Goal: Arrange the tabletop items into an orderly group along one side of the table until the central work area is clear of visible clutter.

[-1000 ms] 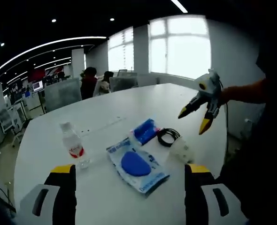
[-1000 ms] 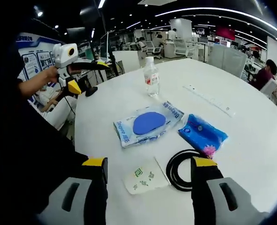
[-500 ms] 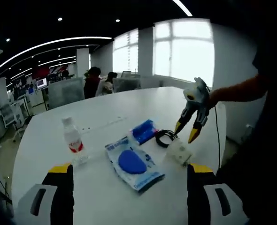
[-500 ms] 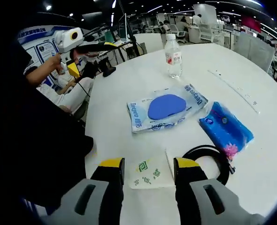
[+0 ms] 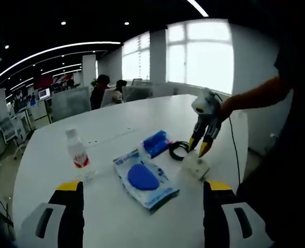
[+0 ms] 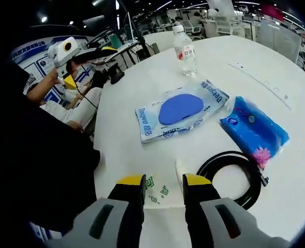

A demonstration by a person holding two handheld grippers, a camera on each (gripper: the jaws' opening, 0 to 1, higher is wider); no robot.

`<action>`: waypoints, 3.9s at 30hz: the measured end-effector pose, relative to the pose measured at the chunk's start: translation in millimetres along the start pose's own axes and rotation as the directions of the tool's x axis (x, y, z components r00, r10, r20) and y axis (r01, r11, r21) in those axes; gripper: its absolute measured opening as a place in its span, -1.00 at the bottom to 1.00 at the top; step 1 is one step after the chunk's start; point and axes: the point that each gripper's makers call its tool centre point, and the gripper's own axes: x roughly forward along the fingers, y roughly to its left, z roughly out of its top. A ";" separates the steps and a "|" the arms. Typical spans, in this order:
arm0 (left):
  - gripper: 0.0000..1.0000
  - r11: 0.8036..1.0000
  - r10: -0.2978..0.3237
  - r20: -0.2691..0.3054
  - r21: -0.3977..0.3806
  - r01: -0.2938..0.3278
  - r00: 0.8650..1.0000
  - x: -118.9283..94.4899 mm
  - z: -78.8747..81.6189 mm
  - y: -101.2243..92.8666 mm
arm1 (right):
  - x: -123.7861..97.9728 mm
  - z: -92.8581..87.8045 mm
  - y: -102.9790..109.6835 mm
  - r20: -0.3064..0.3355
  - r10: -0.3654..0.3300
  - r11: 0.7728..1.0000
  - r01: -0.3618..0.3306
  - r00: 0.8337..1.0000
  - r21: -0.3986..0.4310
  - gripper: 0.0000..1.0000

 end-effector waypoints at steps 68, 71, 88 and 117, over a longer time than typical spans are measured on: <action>0.83 0.998 -0.069 -0.012 0.009 0.069 0.998 25.2 6.4 11.7 | -28.7 103.3 14.6 0.142 -0.146 0.930 0.185 0.979 -0.317 -1.00; 0.83 0.998 -0.067 -0.008 0.009 0.067 0.998 23.3 6.6 13.2 | -26.3 126.1 6.2 0.175 -0.185 0.902 0.238 0.967 -0.361 -1.00; 0.82 1.000 -0.027 -0.008 -0.002 0.027 1.000 6.1 -2.1 28.9 | 10.4 214.6 -34.6 0.266 -0.277 0.826 0.371 0.923 -0.425 -1.00; 0.81 1.000 0.016 -0.008 -0.021 -0.017 1.000 -10.5 -7.0 30.4 | 106.4 248.7 -63.1 0.207 -0.360 0.783 0.416 0.910 -0.463 -1.00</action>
